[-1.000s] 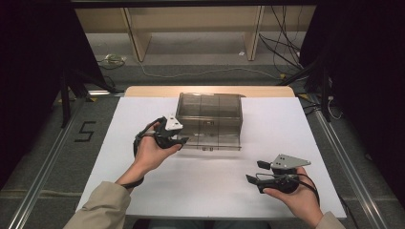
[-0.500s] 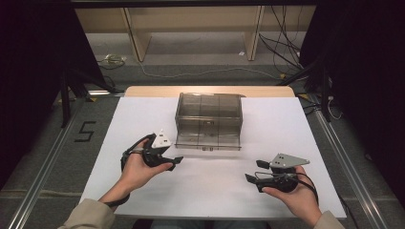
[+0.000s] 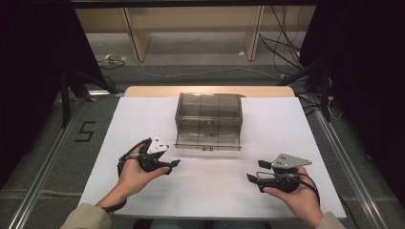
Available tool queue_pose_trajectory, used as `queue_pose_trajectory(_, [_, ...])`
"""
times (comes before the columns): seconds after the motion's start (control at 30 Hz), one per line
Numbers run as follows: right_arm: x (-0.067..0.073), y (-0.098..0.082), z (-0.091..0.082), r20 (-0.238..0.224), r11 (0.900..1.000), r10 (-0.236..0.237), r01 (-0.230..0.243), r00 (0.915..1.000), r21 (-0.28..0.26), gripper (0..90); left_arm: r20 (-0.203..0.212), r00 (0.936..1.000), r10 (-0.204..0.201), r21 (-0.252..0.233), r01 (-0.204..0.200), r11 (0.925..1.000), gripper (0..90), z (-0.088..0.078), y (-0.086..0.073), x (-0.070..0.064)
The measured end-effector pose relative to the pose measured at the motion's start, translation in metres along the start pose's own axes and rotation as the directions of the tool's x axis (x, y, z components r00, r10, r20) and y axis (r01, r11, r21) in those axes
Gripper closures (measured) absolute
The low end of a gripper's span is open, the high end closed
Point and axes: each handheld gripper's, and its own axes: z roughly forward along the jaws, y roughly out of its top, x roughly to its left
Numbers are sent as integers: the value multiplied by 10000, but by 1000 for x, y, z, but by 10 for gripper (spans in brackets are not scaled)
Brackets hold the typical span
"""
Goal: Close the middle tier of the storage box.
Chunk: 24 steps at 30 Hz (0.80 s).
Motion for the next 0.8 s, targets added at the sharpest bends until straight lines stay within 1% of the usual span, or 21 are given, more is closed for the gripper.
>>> queue_pose_trajectory(0.1, [-1, -1, -1, 12, 10000, 20, -20, 10000, -22, 320, 83, 10000, -35, -262, 37, 9996, 411, 0, 1, -2])
queue_pose_trajectory(0.17, [-2, -1, -1, 16, 10000, 64, -64, 10000, -49, 320, 89, 9999, 69, -373, -66, 9993, 482, 0, 3, -3])
queue_pose_trajectory(0.23, [-4, -1, 0, 19, 10000, 56, -56, 10000, -53, 320, -101, 9998, 151, -486, -156, 9987, 558, -1, 7, -5])
queue_pose_trajectory(0.3, [-6, -2, 0, -25, 10000, 80, -80, 10000, -45, 320, -152, 9997, 202, -617, -211, 9979, 636, -1, 9, -7])
queue_pose_trajectory(0.37, [-7, -3, 1, -60, 9999, 110, -111, 9999, -78, 320, -200, 9994, 276, -674, -289, 9973, 702, 1, 10, -9])
queue_pose_trajectory(0.43, [-8, -3, 1, -79, 9999, 112, -112, 9999, -63, 320, -271, 9989, 375, -655, -392, 9971, 775, 4, 9, -10])
queue_pose_trajectory(0.5, [-8, -4, 0, -64, 9999, 126, -126, 9999, -53, 320, -265, 9986, 457, -578, -472, 9972, 827, 5, 9, -10])
queue_pose_trajectory(0.6, [-8, -4, 0, -32, 9999, 146, -146, 9999, -59, 320, -278, 9983, 512, -657, -529, 9964, 895, 7, 9, -11])
queue_pose_trajectory(0.7, [-7, -4, 0, -25, 9999, 125, -125, 9999, -53, 320, -212, 9983, 544, -718, -558, 9959, 899, 11, 11, -15])
queue_pose_trajectory(0.8, [-7, -3, 0, 8, 10000, 76, -76, 10000, 6, 320, -118, 9971, 748, -700, -755, 9947, 899, 20, 15, -20])
